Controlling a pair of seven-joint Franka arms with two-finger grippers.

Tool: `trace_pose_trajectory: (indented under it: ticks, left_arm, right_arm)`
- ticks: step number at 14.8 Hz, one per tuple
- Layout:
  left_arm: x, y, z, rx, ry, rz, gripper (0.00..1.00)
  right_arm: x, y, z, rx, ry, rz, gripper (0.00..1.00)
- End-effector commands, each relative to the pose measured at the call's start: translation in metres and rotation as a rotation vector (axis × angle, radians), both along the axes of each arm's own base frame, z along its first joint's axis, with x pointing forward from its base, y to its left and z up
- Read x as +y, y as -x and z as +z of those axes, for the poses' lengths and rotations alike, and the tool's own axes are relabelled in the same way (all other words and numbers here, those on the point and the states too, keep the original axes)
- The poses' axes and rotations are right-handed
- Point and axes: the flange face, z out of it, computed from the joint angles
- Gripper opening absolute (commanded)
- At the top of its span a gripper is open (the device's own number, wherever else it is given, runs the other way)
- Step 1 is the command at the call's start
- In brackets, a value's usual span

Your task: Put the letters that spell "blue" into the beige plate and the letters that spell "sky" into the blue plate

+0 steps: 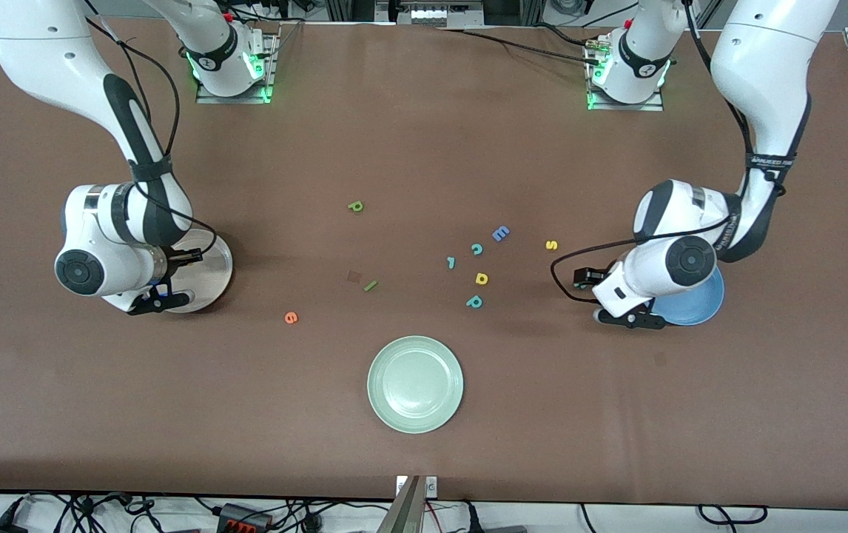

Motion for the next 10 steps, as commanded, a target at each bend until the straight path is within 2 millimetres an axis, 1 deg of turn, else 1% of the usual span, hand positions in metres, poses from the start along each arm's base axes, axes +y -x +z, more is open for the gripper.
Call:
trace_pose_trajectory:
  ticks: [1, 3, 4, 5, 6, 7, 8, 10]
  left_arm:
    - [-0.02, 0.027, -0.023, -0.064, 0.014, -0.033, 1.0]
    - [-0.018, 0.029, -0.026, -0.067, 0.013, -0.037, 1.0]
    - [-0.021, 0.029, -0.027, -0.066, 0.014, -0.041, 1.0]
    - [-0.021, 0.03, -0.031, -0.061, 0.013, -0.042, 1.0]
    - [-0.021, 0.031, -0.032, -0.061, 0.005, -0.056, 1.0]
    - [-0.02, 0.031, -0.032, -0.072, -0.018, -0.094, 0.97]
    - [-0.021, 0.032, -0.035, -0.079, -0.045, -0.136, 0.94]
    - [-0.019, 0.031, -0.037, -0.079, -0.048, -0.138, 0.92]
  right_arm:
    - [0.006, -0.004, 0.022, -0.02, -0.016, 0.028, 1.0]
    - [0.036, -0.005, 0.044, -0.044, -0.026, 0.042, 1.0]
    - [0.06, -0.004, 0.054, -0.058, -0.048, 0.045, 1.0]
    - [0.09, -0.001, 0.062, -0.066, -0.086, 0.046, 1.0]
    - [0.119, 0.003, 0.065, -0.066, -0.106, 0.017, 1.0]
    - [0.145, 0.009, 0.065, -0.065, -0.104, -0.011, 1.0]
    - [0.166, 0.014, 0.065, -0.069, -0.104, 0.004, 1.0]
    - [0.209, 0.032, 0.059, -0.061, -0.103, 0.067, 1.0]
